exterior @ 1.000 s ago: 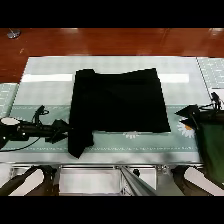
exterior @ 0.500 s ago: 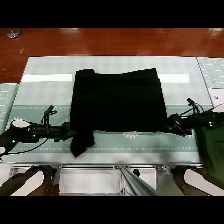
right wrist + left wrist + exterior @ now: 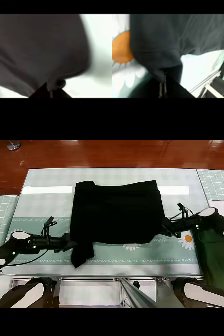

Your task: Fold the shirts.

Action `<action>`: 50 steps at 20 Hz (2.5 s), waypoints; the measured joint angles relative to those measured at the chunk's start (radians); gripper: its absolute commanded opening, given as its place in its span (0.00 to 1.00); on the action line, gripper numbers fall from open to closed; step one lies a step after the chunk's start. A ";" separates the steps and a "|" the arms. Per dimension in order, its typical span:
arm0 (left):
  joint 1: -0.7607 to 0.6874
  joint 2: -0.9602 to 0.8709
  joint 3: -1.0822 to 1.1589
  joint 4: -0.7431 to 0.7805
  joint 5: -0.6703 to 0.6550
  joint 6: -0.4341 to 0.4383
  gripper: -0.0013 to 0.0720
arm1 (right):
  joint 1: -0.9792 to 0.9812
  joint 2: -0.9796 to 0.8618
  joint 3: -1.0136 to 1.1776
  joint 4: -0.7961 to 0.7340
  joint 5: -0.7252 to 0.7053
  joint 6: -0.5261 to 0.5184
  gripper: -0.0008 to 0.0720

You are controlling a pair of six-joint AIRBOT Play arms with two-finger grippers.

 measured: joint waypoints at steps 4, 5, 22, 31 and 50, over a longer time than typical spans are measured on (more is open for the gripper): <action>0.000 0.014 0.176 -0.001 -0.051 -0.002 0.05 | 0.016 -0.013 0.227 -0.004 0.069 -0.006 0.04; 0.000 0.022 0.259 -0.002 -0.064 -0.011 0.05 | 0.016 -0.014 0.321 -0.003 0.092 -0.006 0.04; 0.000 0.209 1.778 0.444 -0.225 -0.269 0.05 | 0.020 0.434 1.371 -0.174 0.169 0.069 0.04; -0.018 0.399 1.563 0.614 -0.288 -0.292 0.05 | 0.021 0.613 1.274 -0.291 0.296 0.076 0.04; -0.159 -0.167 1.031 0.496 0.193 -0.381 0.05 | 0.021 -0.111 0.919 -0.284 0.021 0.076 0.04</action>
